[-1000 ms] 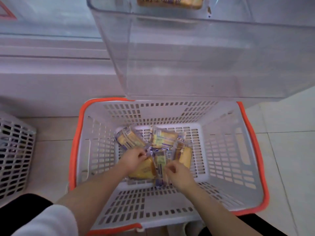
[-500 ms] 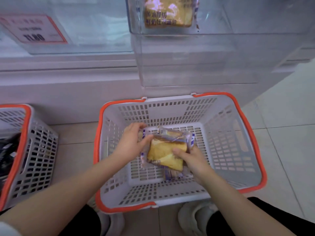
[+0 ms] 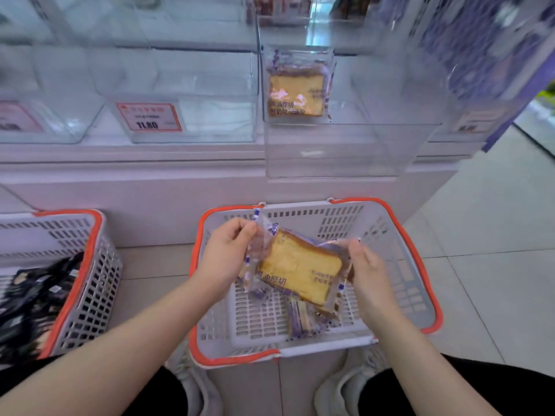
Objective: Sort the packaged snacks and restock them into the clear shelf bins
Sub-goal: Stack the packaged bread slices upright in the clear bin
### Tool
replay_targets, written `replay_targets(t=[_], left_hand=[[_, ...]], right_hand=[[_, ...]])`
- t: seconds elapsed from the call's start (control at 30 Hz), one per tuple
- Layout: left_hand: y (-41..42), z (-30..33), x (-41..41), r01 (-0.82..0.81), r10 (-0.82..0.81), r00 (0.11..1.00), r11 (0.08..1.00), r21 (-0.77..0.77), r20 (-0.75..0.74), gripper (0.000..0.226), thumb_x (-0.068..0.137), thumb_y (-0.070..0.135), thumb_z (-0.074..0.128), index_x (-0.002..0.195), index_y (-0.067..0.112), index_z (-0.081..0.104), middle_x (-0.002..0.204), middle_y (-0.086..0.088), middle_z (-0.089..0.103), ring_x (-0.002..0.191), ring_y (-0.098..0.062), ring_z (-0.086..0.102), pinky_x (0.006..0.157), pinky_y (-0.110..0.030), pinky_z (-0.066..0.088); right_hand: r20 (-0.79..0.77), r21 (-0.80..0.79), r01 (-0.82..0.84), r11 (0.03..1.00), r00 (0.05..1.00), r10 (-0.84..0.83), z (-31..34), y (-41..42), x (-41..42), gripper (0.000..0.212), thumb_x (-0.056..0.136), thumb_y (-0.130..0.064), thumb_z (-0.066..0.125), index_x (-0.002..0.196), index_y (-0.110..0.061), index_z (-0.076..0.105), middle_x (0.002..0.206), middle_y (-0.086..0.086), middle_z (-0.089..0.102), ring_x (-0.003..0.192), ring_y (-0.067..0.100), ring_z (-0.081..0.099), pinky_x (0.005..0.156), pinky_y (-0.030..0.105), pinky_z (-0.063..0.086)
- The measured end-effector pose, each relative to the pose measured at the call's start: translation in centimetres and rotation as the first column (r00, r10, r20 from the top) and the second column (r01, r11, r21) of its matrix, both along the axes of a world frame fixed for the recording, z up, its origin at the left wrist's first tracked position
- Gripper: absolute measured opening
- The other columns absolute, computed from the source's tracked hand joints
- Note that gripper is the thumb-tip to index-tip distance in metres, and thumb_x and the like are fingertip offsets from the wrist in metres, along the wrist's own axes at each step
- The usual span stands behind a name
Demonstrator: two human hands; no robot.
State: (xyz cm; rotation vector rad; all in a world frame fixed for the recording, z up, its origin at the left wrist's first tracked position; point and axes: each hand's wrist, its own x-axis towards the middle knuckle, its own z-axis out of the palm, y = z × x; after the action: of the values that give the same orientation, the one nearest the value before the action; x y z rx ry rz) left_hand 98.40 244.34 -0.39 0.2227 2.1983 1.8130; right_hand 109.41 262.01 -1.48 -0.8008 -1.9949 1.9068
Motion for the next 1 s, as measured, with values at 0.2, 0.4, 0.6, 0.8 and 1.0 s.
replay_targets(t=[0.2, 0.4, 0.6, 0.8, 1.0], left_hand=[[-0.7, 2.8, 1.9, -0.036, 0.031, 0.983, 0.999, -0.026, -0.180, 0.025, 0.097, 0.019, 0.044, 0.075, 0.015, 0.055, 0.067, -0.003, 0.061, 0.068, -0.018, 0.057, 0.072, -0.038, 0.052], [-1.1, 6.3, 1.4, -0.175, 0.169, 0.946, 0.985, 0.001, -0.277, 0.025, 0.096, 0.023, 0.044, 0.074, 0.022, 0.057, 0.049, 0.013, 0.055, 0.045, -0.005, 0.047, 0.048, -0.027, 0.038], [-2.4, 8.7, 1.2, 0.019, 0.000, 0.993, 0.987, 0.161, -0.118, 0.014, 0.094, 0.028, 0.049, 0.086, 0.024, 0.059, 0.065, 0.016, 0.065, 0.061, -0.005, 0.060, 0.063, -0.026, 0.048], [-1.7, 10.0, 0.9, 0.234, -0.223, 0.967, 0.969, 0.082, -0.125, 0.013, 0.084, 0.004, 0.063, 0.087, 0.016, 0.060, 0.072, 0.006, 0.066, 0.060, -0.001, 0.060, 0.063, -0.015, 0.048], [-0.7, 11.0, -1.3, 0.244, -0.248, 0.945, 0.969, -0.047, -0.213, 0.020, 0.085, 0.018, 0.063, 0.067, 0.011, 0.059, 0.065, -0.001, 0.060, 0.059, -0.006, 0.053, 0.058, -0.015, 0.041]], right_hand=[[-0.106, 0.277, 0.204, 0.939, 0.978, -0.181, 3.1, -0.2, 0.5, 0.040, 0.101, -0.027, 0.036, 0.087, -0.009, 0.069, 0.078, 0.009, 0.071, 0.062, 0.013, 0.062, 0.054, 0.027, 0.046], [-0.100, -0.285, -0.089, 0.954, 0.993, 0.062, 4.6, -1.9, 0.8, 0.034, 0.097, -0.031, 0.041, 0.116, -0.013, 0.063, 0.104, 0.004, 0.069, 0.084, 0.012, 0.064, 0.070, 0.026, 0.048], [-0.170, -0.265, -0.193, 0.945, 0.974, 0.151, 7.5, -1.9, 0.2, 0.019, 0.090, -0.004, 0.053, 0.102, -0.016, 0.062, 0.091, -0.003, 0.073, 0.081, 0.010, 0.068, 0.072, 0.025, 0.057], [-0.245, -0.336, -0.174, 0.926, 0.965, 0.093, 10.4, -0.3, -1.0, 0.024, 0.094, -0.003, 0.045, 0.111, -0.013, 0.058, 0.100, 0.000, 0.072, 0.085, 0.010, 0.069, 0.065, 0.020, 0.055], [-0.299, -0.477, -0.169, 0.863, 0.954, 0.022, 11.6, 0.9, -2.6, 0.021, 0.093, -0.005, 0.045, 0.107, -0.011, 0.060, 0.092, 0.000, 0.074, 0.079, 0.011, 0.071, 0.061, 0.022, 0.056]])
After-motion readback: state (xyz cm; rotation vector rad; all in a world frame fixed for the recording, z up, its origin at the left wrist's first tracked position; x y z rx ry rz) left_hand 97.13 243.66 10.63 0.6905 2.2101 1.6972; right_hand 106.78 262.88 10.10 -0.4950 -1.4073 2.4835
